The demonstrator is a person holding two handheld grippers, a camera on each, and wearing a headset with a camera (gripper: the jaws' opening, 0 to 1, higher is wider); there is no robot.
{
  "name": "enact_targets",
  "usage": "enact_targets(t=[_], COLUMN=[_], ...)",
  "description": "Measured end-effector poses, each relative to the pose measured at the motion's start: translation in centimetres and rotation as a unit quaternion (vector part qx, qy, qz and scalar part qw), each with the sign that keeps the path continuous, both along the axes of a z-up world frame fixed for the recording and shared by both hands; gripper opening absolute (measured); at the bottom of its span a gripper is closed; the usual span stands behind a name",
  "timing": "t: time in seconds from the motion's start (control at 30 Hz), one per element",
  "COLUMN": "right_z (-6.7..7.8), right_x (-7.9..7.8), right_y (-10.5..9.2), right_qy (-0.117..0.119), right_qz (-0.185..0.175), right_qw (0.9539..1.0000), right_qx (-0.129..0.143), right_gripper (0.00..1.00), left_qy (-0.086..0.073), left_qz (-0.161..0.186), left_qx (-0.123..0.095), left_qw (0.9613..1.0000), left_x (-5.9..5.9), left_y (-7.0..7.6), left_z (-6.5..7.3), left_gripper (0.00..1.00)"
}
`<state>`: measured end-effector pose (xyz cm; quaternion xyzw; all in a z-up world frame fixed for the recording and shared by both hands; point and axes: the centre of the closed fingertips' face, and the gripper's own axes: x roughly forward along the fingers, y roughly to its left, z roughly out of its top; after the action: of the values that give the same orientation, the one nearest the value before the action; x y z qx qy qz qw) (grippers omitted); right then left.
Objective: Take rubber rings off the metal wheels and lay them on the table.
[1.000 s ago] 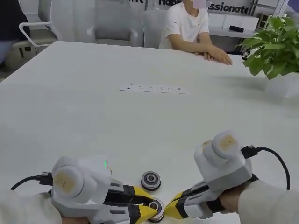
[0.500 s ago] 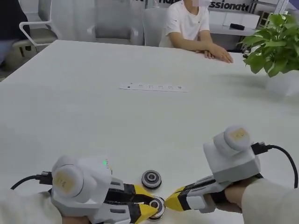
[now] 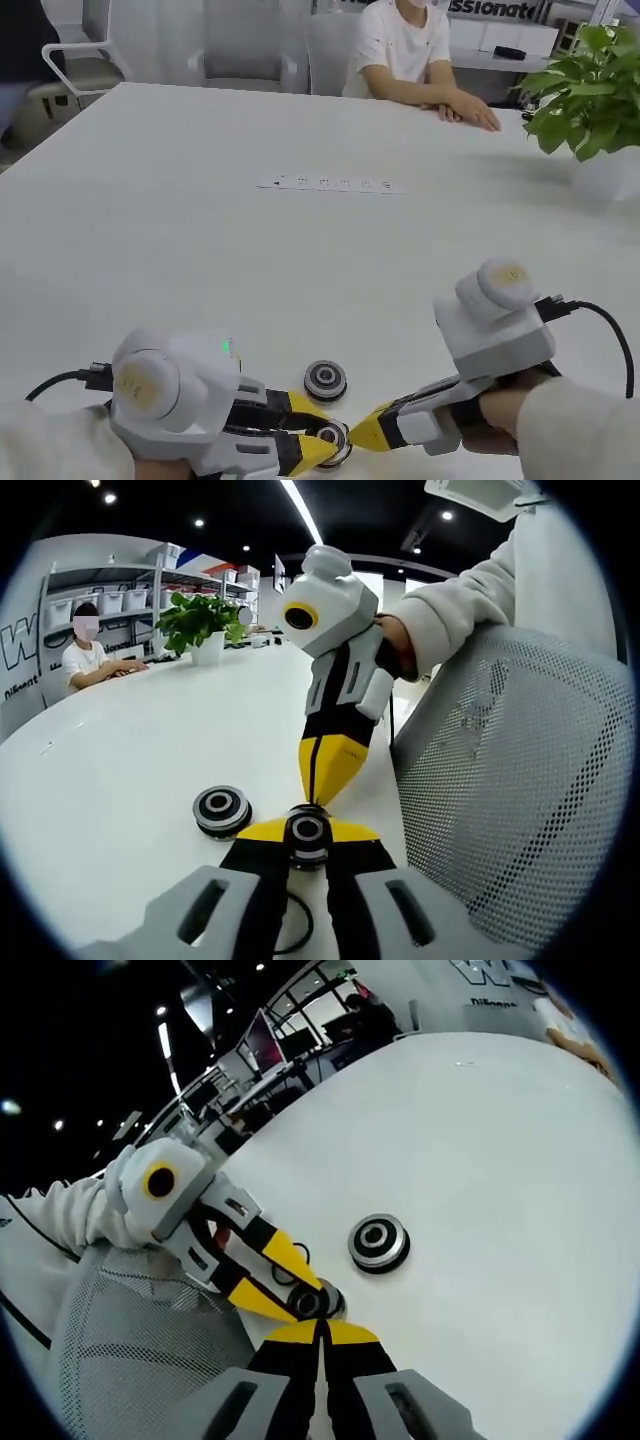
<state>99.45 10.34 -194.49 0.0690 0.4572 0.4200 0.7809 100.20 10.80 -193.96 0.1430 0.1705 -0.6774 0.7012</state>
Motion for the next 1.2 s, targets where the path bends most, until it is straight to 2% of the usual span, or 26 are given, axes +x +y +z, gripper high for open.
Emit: enact_targets(t=[0.27, 0.73, 1.2], right_z=[0.27, 0.45, 0.65], right_x=[0.23, 0.17, 0.18], right_y=[-0.01, 0.26, 0.46], right_qy=[0.002, 0.006, 0.011], right_qz=[-0.007, -0.007, -0.011], right_qw=[0.9999, 0.9998, 0.9995], right_qx=[0.009, 0.017, 0.029], right_gripper=[0.0, 0.0, 0.0], left_qy=[0.0, -0.01, -0.012], left_qz=[0.003, -0.002, -0.002], left_qx=[0.001, 0.006, 0.005], left_qw=[1.0, 0.9999, 0.9999], left_x=[0.11, 0.0, 0.0], left_y=[0.01, 0.05, 0.04], left_z=[0.03, -0.03, -0.01], left_gripper=[0.08, 0.08, 0.08])
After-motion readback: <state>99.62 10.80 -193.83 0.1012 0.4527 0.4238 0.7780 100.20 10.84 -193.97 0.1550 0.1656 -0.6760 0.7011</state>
